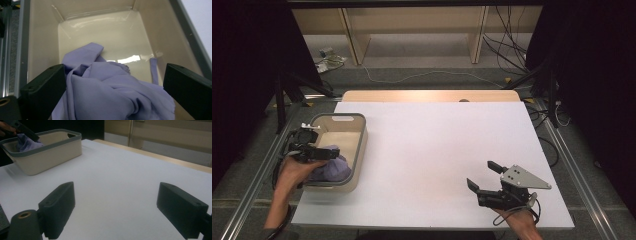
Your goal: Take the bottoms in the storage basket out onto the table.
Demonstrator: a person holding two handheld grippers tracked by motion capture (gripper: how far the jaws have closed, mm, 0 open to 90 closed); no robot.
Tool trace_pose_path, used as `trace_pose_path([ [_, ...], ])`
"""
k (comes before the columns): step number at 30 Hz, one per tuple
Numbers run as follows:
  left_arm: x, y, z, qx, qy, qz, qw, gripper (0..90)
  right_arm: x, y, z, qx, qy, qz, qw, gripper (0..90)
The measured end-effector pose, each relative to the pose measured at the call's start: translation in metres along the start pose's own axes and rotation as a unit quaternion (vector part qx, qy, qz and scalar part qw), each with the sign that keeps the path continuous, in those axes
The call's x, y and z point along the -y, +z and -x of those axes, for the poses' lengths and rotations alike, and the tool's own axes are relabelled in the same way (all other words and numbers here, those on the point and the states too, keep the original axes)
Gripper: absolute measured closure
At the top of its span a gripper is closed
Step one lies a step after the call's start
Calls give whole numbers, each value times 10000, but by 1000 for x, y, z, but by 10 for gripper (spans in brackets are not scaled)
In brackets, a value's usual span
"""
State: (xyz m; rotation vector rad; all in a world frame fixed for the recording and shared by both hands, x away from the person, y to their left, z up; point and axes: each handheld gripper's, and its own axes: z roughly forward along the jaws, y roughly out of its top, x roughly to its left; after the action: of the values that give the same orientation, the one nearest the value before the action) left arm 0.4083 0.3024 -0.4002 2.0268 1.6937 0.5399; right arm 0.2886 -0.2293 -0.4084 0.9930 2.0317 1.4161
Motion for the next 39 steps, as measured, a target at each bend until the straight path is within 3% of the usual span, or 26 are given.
trace_pose_path([
  [1, 1, 3, 0, -62, 14, -139, 9999, 33, 0, 0, 0, -12, -5, 8, 10000, 160],
  [10, 3, 10, -4, -239, -198, -376, 9988, 3, 1, 1, 0, -33, -72, -50, 10000, 162],
  [14, 4, 15, -8, -175, -332, -558, 9977, 0, 1, 2, -1, -42, -93, -43, 9999, 163],
  [17, 6, 18, -12, 52, -465, -731, 9962, 0, 0, 1, -1, -35, -93, -44, 9999, 164],
  [19, 7, 21, -13, 77, -500, -796, 9955, 0, 1, 2, -1, -38, -102, -71, 9999, 164],
  [22, 7, 24, -13, 102, -492, -894, 9947, 0, 0, 2, -1, -37, -90, -53, 9999, 165],
  [25, 8, 32, -14, 132, -471, -1141, 9923, 0, 0, 3, -1, -18, -106, -65, 9999, 165],
  [36, 6, 39, -18, 178, -522, -1388, 9888, 0, 1, 4, -1, -16, -124, -74, 9999, 167],
  [39, 6, 41, -18, 148, -476, -1542, 9868, 0, 0, 4, -2, -31, -141, -72, 9999, 167],
])
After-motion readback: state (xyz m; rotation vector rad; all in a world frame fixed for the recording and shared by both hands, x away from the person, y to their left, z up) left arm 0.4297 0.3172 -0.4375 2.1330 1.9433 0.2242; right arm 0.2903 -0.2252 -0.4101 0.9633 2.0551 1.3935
